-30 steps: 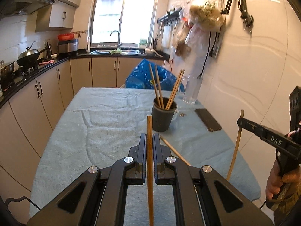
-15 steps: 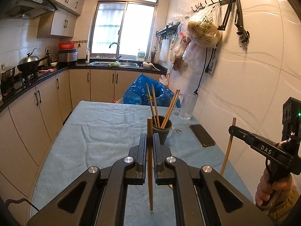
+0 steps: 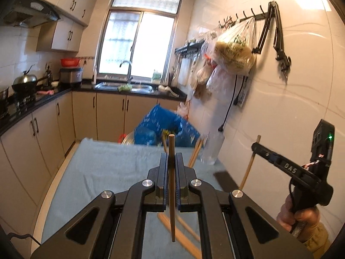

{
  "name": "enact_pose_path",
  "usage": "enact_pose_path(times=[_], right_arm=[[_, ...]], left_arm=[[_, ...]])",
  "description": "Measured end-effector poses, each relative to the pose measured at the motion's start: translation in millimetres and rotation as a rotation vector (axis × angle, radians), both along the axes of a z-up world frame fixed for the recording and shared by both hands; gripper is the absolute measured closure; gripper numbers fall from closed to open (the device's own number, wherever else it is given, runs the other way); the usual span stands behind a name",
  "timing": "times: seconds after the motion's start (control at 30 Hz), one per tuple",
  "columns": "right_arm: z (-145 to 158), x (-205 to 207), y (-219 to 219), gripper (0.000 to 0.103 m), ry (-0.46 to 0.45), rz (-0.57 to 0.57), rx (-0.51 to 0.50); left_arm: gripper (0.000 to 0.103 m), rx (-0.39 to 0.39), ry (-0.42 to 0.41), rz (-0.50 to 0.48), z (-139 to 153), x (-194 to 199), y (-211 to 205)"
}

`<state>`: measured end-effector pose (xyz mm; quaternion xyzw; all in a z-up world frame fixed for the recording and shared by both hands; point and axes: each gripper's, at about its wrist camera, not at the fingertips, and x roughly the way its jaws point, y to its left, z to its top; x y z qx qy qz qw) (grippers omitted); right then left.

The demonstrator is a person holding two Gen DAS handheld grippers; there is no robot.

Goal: Organize utensils
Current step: 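Lower both held chopsticks into the grey holder cup and open both grippers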

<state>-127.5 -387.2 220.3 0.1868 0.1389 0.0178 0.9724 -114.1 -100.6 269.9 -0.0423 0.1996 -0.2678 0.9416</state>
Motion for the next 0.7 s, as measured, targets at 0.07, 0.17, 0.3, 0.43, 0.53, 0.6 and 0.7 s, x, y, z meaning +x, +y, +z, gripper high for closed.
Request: enact_pose_path(times=[0.07,0.17,0.3,0.43,0.53,0.6,0.7], right_arm=[[9,16,-5,0.096,-0.021,-0.011,0.013],[22,37,-8,0.096,-0.052,-0.025,0.016],[35,66,-8,0.096,-0.091,-0.061,-0.013],[32,99,-7,0.096,-0.107,-0.115,-0.059],[21,122,-11,0.096,-0.087,-0.142,-0.075],[5,137,-14,0.096,-0.044,-0.146,-0.067],[-17,150,-21,0.096,0.017,-0.146,-0.049]], left_arm=[[0.098,-0.002,-0.034,0.011,13,15,-11],[0.098,-0.011,-0.069,0.013,28,35,-26],[0.098,-0.019,-0.087,0.015,36,71,-53],[0.098,-0.008,-0.051,0.009,26,109,-79],[0.098,0.004,-0.013,0.018,11,136,-93],[0.098,0.018,0.025,0.028,-3,152,-100],[0.098,0.041,0.084,0.032,-23,170,-107]])
